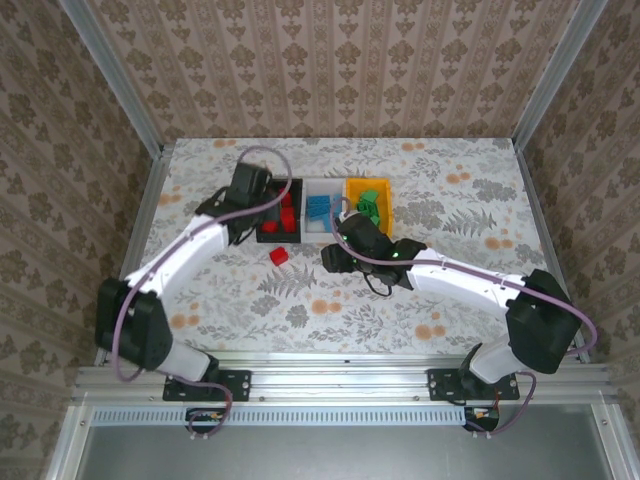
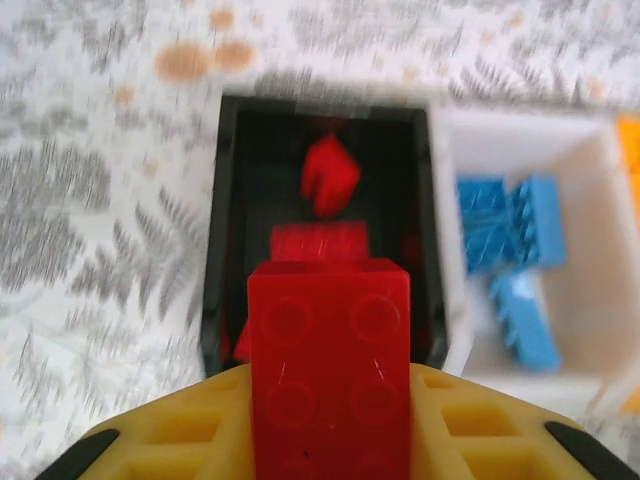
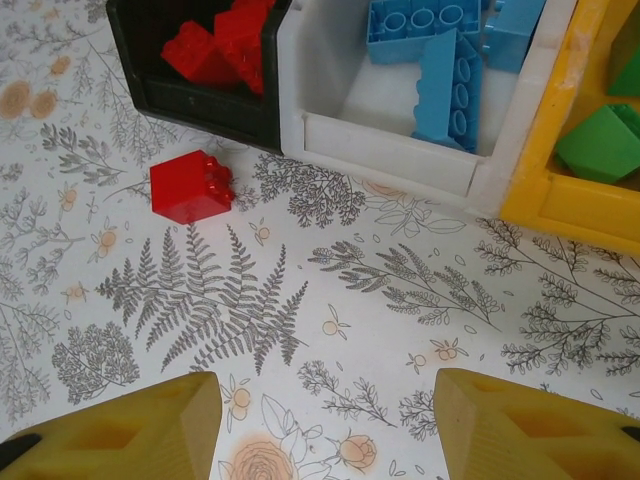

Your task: Sort the legos into containers by color

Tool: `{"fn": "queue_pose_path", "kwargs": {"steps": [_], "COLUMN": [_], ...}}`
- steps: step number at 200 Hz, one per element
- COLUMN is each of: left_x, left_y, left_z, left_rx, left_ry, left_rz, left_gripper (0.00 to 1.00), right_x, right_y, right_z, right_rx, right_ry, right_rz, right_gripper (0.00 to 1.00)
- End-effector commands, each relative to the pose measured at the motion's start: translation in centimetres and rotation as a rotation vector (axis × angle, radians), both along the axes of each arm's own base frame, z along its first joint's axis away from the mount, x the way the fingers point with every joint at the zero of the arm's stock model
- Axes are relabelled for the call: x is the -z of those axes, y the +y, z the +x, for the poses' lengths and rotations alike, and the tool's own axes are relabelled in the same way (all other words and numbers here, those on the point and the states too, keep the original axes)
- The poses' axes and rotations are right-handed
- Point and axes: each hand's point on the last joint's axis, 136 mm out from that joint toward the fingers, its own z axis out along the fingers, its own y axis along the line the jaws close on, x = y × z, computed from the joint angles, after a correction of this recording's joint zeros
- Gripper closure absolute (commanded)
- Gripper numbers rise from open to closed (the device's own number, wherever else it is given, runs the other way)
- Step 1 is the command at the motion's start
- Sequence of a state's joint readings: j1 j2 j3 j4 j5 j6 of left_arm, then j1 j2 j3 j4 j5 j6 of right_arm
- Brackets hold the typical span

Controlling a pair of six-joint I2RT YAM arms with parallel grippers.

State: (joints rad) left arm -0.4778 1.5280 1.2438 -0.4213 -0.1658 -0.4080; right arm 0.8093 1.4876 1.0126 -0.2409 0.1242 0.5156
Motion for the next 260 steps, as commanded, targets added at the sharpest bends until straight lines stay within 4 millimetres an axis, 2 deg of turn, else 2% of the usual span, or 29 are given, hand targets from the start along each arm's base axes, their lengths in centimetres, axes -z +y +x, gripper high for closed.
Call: {"fn": "queue_pose_path", "kwargs": {"steps": [1, 11, 14, 24, 58, 64, 85, 100, 109, 126, 131, 141, 143, 147, 164, 167, 179, 207, 260], "left_x": [3.4, 4.1, 4.3, 5.0, 6.8, 6.7, 5.3, 3.4, 2.0, 0.3, 0.6, 1.6, 1.9, 2.6, 5.6, 6.1, 7.6, 9.4, 12.9], "left_y": [-0.2, -0.7, 0.1, 0.0, -0.2, -0.3, -0.9, -1.0, -1.1, -1.6, -1.6, -1.4, -1.4, -1.1, -0.3, -1.1, -1.1, -1.2, -1.4], "left_z": [2.2, 3.4, 4.1, 5.1, 6.7, 6.8, 6.8, 6.2, 5.5, 2.8, 1.7, -0.7, -1.1, -2.0, -4.9, -5.7, -7.0, -7.7, -6.5], "left_rx": [0.027, 0.027, 0.002, -0.003, 0.008, 0.018, 0.059, 0.069, 0.084, 0.129, 0.14, 0.15, 0.151, 0.151, 0.151, 0.179, 0.187, 0.231, 0.258], "left_ry": [0.102, 0.108, 0.113, 0.125, 0.178, 0.176, 0.141, 0.097, 0.072, 0.017, 0.013, 0.023, 0.028, 0.037, 0.065, 0.07, 0.082, 0.053, 0.079], "left_rz": [0.102, 0.106, 0.103, 0.089, 0.054, 0.058, 0.038, 0.017, -0.008, -0.049, -0.055, -0.064, -0.066, -0.068, -0.105, -0.11, -0.139, -0.147, -0.104], "left_gripper": [0.7, 0.71, 0.71, 0.72, 0.69, 0.65, 0.41, 0.11, 0.06, 0.09, 0.1, 0.13, 0.14, 0.16, 0.22, 0.23, 0.24, 0.22, 0.18], "right_x": [-0.1, -0.4, -0.5, -0.8, -1.5, -1.7, -1.8, -1.9, -2.0, -1.8, -1.6, -1.3, -2.1, -2.3, -1.9, -1.9, -1.6, -1.3, -1.3], "right_y": [0.2, 0.0, 0.0, -0.2, -1.2, -1.2, -1.6, -1.9, -1.9, -2.1, -2.2, -2.4, -2.4, -2.5, -2.9, -3.0, -3.4, -3.6, -3.6], "right_z": [0.2, 0.2, 0.2, 0.2, -0.1, -0.2, -0.4, -0.4, -0.4, -0.5, -0.5, -0.6, -0.7, -0.8, -1.2, -1.1, -1.3, -1.4, -1.6], "right_rx": [-0.013, -0.012, -0.011, -0.01, -0.005, -0.006, -0.004, 0.005, 0.009, 0.015, 0.017, 0.021, 0.02, 0.022, 0.028, 0.031, 0.037, 0.04, 0.036], "right_ry": [-0.01, -0.013, -0.016, -0.022, -0.032, -0.034, -0.037, -0.04, -0.043, -0.039, -0.036, -0.029, -0.043, -0.047, -0.035, -0.037, -0.032, -0.024, -0.012], "right_rz": [0.005, 0.006, 0.009, 0.007, -0.01, -0.013, -0.02, -0.024, -0.023, -0.028, -0.031, -0.035, -0.018, -0.014, -0.023, -0.026, -0.036, -0.05, -0.047], "right_gripper": [0.41, 0.41, 0.41, 0.41, 0.41, 0.41, 0.4, 0.4, 0.4, 0.4, 0.4, 0.4, 0.4, 0.4, 0.4, 0.4, 0.4, 0.4, 0.4]}}
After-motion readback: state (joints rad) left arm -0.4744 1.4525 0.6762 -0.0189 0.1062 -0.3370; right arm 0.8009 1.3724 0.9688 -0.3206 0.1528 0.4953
